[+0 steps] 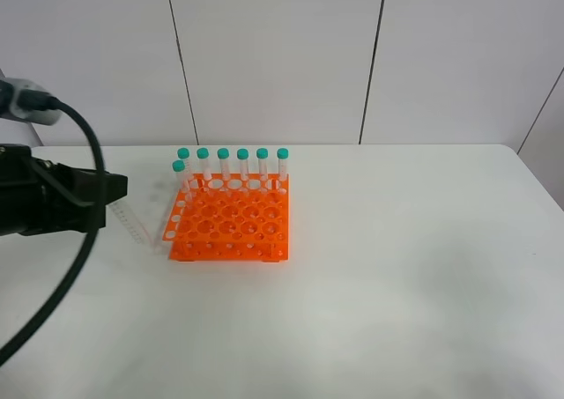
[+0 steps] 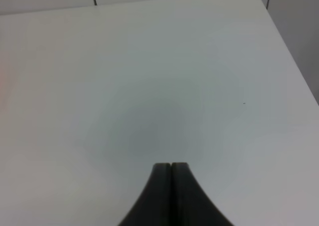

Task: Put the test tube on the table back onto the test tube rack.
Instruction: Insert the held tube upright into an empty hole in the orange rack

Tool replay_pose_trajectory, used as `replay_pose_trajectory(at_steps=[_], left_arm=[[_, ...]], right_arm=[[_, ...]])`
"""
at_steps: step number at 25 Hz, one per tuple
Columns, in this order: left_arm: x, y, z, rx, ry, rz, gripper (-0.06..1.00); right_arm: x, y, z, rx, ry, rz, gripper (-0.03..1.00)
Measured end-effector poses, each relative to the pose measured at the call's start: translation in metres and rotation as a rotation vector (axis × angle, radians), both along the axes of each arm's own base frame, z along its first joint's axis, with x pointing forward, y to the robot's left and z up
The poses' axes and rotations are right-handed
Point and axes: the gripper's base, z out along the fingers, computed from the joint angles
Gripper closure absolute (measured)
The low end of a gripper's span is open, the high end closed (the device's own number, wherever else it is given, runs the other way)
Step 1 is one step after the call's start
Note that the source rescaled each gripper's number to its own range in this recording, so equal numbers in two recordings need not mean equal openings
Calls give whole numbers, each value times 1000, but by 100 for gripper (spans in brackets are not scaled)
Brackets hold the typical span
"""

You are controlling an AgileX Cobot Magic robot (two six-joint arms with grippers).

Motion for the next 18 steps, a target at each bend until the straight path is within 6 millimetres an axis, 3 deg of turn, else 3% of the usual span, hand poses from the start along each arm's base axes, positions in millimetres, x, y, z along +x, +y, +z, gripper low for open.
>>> replay_pose_trajectory(at_steps=[3, 13, 18], left_arm=[[15, -3, -7, 25, -2, 20, 94], [81, -24, -3, 153, -36, -13, 94], [97, -22, -2, 116, -32, 38, 94]], right_arm=[[0, 0, 0, 0, 0, 0, 97], [0, 0, 0, 1, 0, 0, 97], [0, 0, 0, 1, 0, 0, 97]])
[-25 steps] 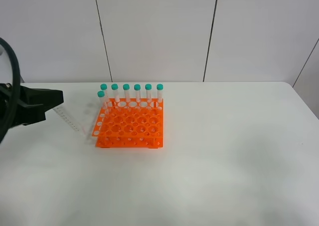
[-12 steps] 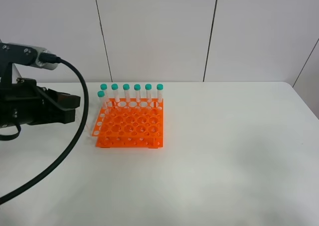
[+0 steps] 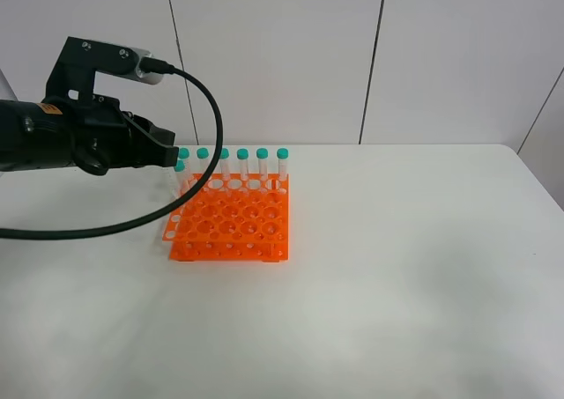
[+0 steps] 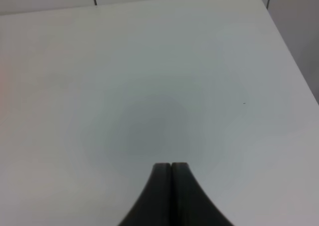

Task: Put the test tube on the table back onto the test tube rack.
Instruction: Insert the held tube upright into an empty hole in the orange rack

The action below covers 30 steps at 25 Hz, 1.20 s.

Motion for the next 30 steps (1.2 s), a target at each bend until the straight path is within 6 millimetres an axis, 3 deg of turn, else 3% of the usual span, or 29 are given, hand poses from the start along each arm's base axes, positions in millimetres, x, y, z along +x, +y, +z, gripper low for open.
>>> replay_pose_trajectory(at_steps=[5, 12, 24, 30], left_arm=[[6, 17, -1, -21, 13, 74, 94], [19, 13, -16, -13, 78, 71, 94], [26, 12, -4, -13, 38, 70, 94], [39, 11, -17, 34, 71, 56, 94]], right_arm=[[0, 0, 0, 0, 0, 0, 97], [0, 0, 0, 0, 0, 0, 97], [0, 0, 0, 0, 0, 0, 97], [0, 0, 0, 0, 0, 0, 97]])
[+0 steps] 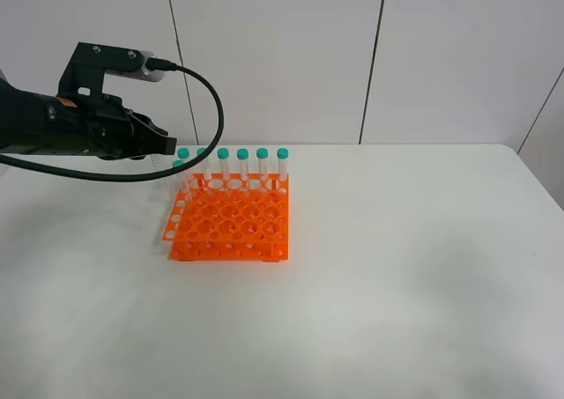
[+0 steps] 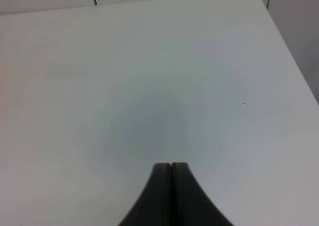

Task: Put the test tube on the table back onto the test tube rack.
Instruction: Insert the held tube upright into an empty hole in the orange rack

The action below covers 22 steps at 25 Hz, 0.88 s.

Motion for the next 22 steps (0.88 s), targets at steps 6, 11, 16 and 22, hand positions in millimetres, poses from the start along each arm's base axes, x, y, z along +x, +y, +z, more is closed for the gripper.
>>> replay_pose_trajectory(at_steps=[6, 11, 16, 22], left_arm=[[16, -4, -2, -2, 5, 7, 94], [31, -9, -5, -16, 10, 15, 94], [42, -12, 0, -15, -17, 11, 94], [52, -22, -11, -9, 1, -6, 94]], right_arm=[[0, 0, 0, 0, 0, 0, 97], [0, 0, 0, 0, 0, 0, 97], [0, 0, 0, 0, 0, 0, 97], [0, 0, 0, 1, 0, 1, 97]])
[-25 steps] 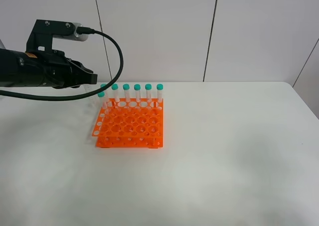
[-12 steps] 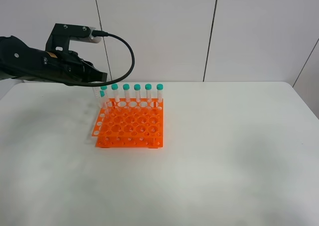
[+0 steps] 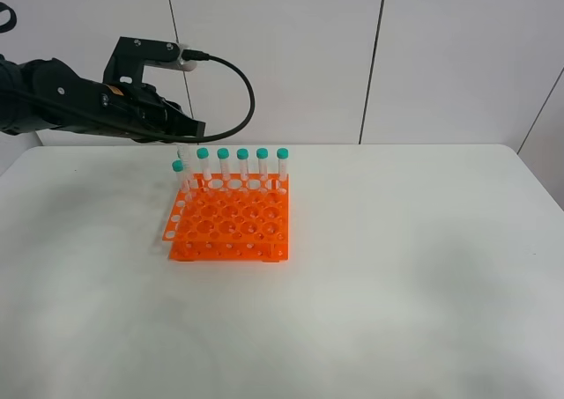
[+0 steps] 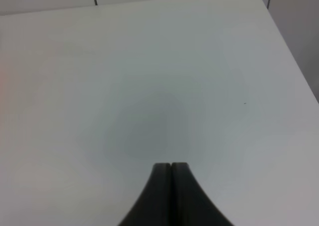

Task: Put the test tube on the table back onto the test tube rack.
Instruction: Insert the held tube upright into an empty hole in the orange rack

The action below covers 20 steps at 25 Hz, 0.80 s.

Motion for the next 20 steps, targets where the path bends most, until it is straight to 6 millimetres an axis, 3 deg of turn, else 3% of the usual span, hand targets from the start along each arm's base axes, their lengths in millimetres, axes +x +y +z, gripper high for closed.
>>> replay_pose_trajectory(at_steps=[7, 20], left_arm=[[13, -8, -2, -1, -21, -7, 94], [29, -11, -25, 12, 10, 2, 94]], right_arm=[[0, 0, 0, 0, 0, 0, 97], [0, 0, 0, 0, 0, 0, 97]])
